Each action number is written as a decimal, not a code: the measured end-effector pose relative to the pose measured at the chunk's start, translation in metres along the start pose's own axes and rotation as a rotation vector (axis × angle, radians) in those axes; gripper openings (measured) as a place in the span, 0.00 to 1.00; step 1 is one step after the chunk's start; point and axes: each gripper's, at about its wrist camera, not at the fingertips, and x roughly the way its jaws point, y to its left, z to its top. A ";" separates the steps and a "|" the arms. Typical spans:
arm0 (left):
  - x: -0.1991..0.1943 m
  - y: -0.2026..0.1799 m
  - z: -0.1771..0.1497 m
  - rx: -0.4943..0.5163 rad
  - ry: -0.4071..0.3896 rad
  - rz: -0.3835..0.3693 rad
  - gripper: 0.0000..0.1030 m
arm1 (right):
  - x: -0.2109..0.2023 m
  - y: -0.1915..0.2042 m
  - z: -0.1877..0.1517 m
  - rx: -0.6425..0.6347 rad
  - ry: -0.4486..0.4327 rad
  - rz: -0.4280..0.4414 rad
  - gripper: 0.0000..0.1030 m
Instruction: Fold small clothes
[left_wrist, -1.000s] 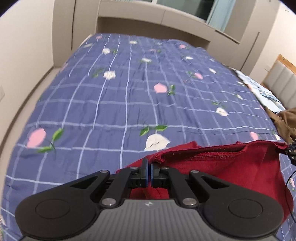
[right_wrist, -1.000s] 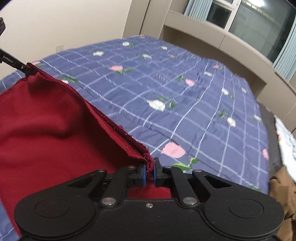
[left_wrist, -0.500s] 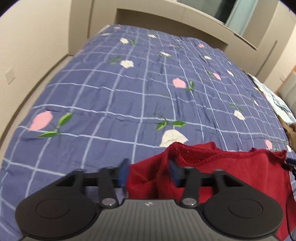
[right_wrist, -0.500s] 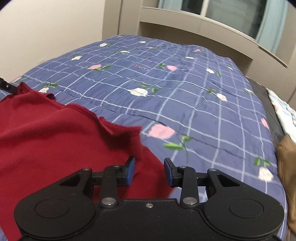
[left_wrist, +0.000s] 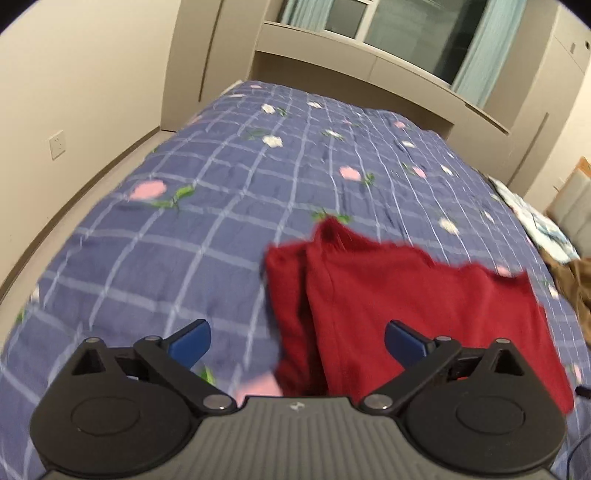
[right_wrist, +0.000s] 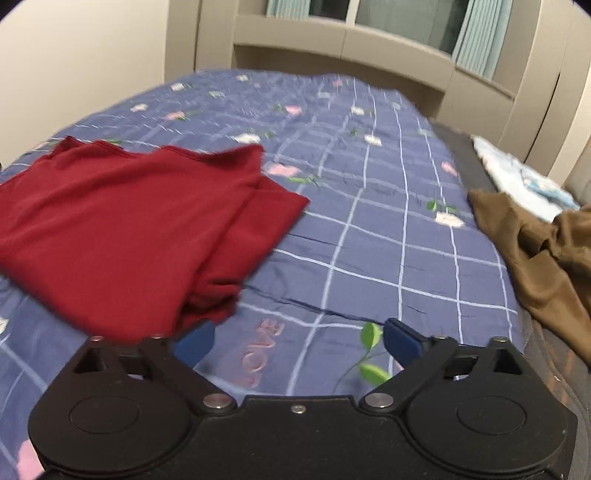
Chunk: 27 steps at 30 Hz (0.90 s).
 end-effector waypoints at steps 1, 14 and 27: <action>-0.003 -0.004 -0.009 0.008 -0.004 0.004 0.99 | -0.005 0.006 -0.002 -0.007 -0.020 -0.016 0.99; -0.003 -0.008 -0.049 -0.028 0.079 0.133 0.95 | 0.017 0.055 0.019 0.202 -0.109 0.023 0.99; -0.024 0.023 -0.046 -0.042 -0.003 0.111 0.84 | 0.028 0.046 -0.031 0.322 -0.057 -0.067 0.99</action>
